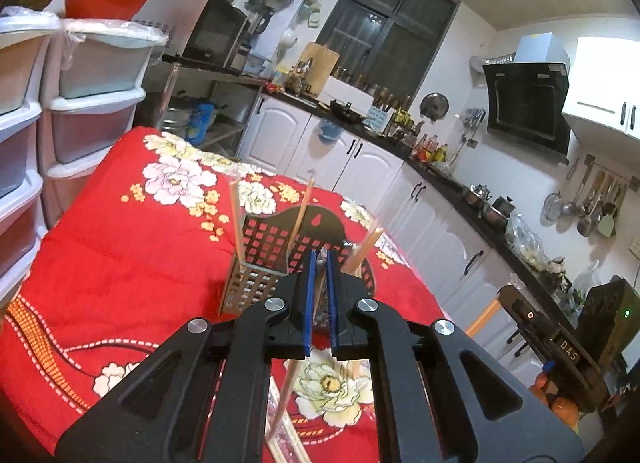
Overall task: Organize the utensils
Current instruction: 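Lift the left tool's pack over the caddy while the right tool carries its pack there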
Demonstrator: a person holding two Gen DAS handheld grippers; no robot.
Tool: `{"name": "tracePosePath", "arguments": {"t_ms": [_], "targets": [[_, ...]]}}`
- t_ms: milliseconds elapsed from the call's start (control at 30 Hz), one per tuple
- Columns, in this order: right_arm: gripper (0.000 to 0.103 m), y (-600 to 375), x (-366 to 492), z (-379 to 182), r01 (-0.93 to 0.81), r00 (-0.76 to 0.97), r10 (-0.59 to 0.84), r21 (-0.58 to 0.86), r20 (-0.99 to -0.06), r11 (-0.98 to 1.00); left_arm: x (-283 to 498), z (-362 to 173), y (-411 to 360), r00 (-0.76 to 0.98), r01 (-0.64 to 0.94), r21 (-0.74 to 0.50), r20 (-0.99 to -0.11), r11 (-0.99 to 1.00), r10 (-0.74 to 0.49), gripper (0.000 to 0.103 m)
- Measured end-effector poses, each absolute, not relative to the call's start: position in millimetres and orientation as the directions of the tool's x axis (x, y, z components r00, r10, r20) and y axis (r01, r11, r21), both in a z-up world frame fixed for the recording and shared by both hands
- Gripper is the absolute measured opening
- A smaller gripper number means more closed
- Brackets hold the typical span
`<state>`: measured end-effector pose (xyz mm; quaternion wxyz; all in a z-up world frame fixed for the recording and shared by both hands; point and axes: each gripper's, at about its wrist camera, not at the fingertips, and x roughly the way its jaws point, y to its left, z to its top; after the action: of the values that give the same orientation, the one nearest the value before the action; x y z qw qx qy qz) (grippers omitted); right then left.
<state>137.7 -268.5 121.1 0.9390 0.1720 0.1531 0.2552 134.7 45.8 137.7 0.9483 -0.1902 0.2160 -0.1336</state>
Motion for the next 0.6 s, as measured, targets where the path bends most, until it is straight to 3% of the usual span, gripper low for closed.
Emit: {"name": "tracePosePath", "arguments": {"t_ms": [600], "targets": [[0.007,-279,156,143,-0.415,0.857,0.497,0.389,-0.138,0.823,145,197,36,0.918,0.229,-0.399,-0.214,0.888,-0.333,0.001]]}}
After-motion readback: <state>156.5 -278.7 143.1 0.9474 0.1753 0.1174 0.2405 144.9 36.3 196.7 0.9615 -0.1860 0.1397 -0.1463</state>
